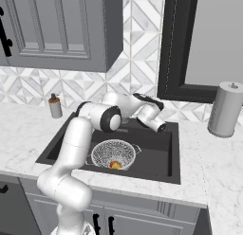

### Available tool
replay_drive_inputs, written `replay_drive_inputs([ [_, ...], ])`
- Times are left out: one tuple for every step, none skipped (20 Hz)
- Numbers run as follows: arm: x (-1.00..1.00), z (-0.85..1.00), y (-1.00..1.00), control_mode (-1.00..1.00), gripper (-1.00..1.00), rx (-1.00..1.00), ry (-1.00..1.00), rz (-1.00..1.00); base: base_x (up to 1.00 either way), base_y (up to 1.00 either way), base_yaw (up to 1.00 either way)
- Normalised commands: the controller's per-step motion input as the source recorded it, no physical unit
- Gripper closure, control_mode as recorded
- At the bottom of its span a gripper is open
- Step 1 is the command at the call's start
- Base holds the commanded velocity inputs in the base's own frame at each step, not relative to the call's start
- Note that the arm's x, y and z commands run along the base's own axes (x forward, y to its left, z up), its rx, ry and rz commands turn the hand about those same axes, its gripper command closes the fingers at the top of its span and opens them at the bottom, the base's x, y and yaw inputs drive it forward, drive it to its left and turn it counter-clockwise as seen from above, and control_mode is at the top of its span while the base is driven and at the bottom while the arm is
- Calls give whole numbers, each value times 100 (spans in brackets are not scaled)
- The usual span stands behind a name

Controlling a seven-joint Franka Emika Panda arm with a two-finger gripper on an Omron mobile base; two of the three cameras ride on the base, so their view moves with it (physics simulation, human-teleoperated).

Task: Put the colander in the sink, put the kiwi, tangerine in the colander, and turn on the sink faucet and pour water over the colander.

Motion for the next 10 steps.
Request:
replay_drive_inputs([
  [21, -31, -43, -100, 100, 0, 0, 0, 0, 0, 0],
  [17, -32, -43, -100, 100, 0, 0, 0, 0, 0, 0],
  [18, -34, -44, -100, 100, 0, 0, 0, 0, 0, 0],
  [17, -34, -45, -100, 100, 0, 0, 0, 0, 0, 0],
  [16, -34, -45, -100, 100, 0, 0, 0, 0, 0, 0],
  [17, -34, -45, -100, 100, 0, 0, 0, 0, 0, 0],
  [16, -34, -48, -100, 100, 0, 0, -1, 0, 0, 0],
  [18, -35, -49, -100, 100, 0, 0, 0, 0, 0, 0],
  [15, -36, -49, -100, 100, 0, 0, 0, 0, 0, 0],
  [15, -37, -49, -100, 100, 0, 0, 0, 0, 0, 0],
])
